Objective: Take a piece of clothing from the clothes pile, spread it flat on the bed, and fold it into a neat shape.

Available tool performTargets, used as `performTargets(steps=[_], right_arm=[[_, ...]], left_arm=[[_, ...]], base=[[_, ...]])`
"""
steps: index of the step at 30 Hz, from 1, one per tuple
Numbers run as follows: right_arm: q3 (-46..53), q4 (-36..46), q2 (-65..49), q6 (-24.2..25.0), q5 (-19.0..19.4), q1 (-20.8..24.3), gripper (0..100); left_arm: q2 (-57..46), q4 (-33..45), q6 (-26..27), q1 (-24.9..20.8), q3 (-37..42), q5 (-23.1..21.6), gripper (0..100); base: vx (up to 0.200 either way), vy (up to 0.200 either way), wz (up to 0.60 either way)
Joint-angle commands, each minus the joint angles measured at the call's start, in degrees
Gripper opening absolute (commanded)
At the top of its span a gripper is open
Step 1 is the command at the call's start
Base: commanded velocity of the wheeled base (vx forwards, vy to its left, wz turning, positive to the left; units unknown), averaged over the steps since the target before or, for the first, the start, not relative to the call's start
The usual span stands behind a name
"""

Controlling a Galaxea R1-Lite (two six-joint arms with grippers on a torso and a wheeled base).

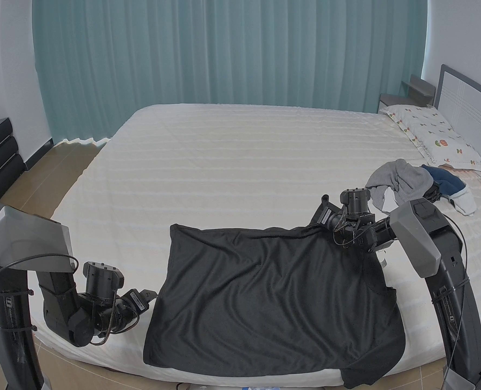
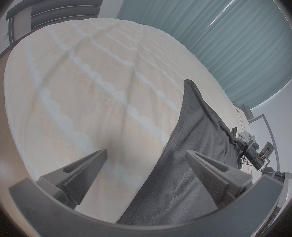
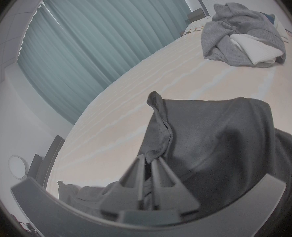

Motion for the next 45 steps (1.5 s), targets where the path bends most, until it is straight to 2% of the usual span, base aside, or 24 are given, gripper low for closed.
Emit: performTargets(steps=[1, 4, 8, 15, 16, 25, 28, 31, 32, 36, 39, 43, 45], right_arm=[[-4.5, -0.8, 1.9, 0.5, -0.5, 0.7, 0], [-8.4, -2.5, 4.3, 1.1, -4.0, 0.9, 0], [-8.4, -7.7, 5.2, 0.7, -4.5, 1.7, 0], [-8.4, -8.4, 6.4, 0.3, -4.5, 2.9, 0], [-8.4, -8.8, 6.3, -0.1, -4.5, 2.9, 100], [-7.9, -9.7, 1.9, -0.4, -4.6, 1.2, 100], [0.8, -9.7, -4.3, -0.1, -3.5, 0.1, 100], [11.6, -12.2, -10.2, 0.3, 2.1, -0.2, 100], [11.6, -12.2, -10.2, 0.3, 2.1, -0.2, 100], [23.7, -18.0, -16.0, 0.3, 4.1, -1.5, 100], [28.7, -19.4, -18.9, 0.5, 5.7, -3.0, 100], [30.9, -20.1, -20.3, 1.3, 6.3, -3.9, 100], [34.4, -21.4, -22.5, 6.4, 6.3, -5.7, 100]], left_arm=[[0.1, 0.0, 0.0, 0.0, 0.1, 0.0, 100], [0.1, 0.0, -0.1, -0.1, 0.1, 0.0, 100], [0.1, 0.0, 0.0, -0.1, 0.1, 0.0, 100], [0.2, 0.0, -0.1, -0.1, 0.1, 0.0, 100], [0.2, 0.0, -0.1, -0.1, 0.1, 0.0, 100], [-0.1, 0.0, -0.3, -0.1, 0.0, 0.0, 100], [-0.5, 0.0, -0.6, -0.1, -0.7, 0.1, 100], [-2.0, 0.0, -0.9, 0.3, -1.8, 0.5, 100], [-2.0, 0.0, -0.9, 0.3, -1.8, 0.5, 100], [-4.4, 0.3, -0.8, 1.0, -5.2, 0.7, 100], [-5.4, 1.2, -0.5, 1.6, -9.0, 0.9, 100], [-5.0, 2.3, -0.4, 1.8, -11.7, 1.0, 100], [-4.3, 8.5, 0.0, 2.3, -20.3, 0.9, 100]], base=[[0.000, 0.000, 0.00], [0.000, 0.000, 0.00], [0.000, 0.000, 0.00], [0.000, 0.000, 0.00], [0.000, 0.000, 0.00], [0.000, 0.000, 0.00], [0.000, 0.000, 0.00], [0.000, 0.000, 0.00], [0.000, 0.000, 0.00], [0.000, 0.000, 0.00], [0.000, 0.000, 0.00], [0.000, 0.000, 0.00], [0.000, 0.000, 0.00]])
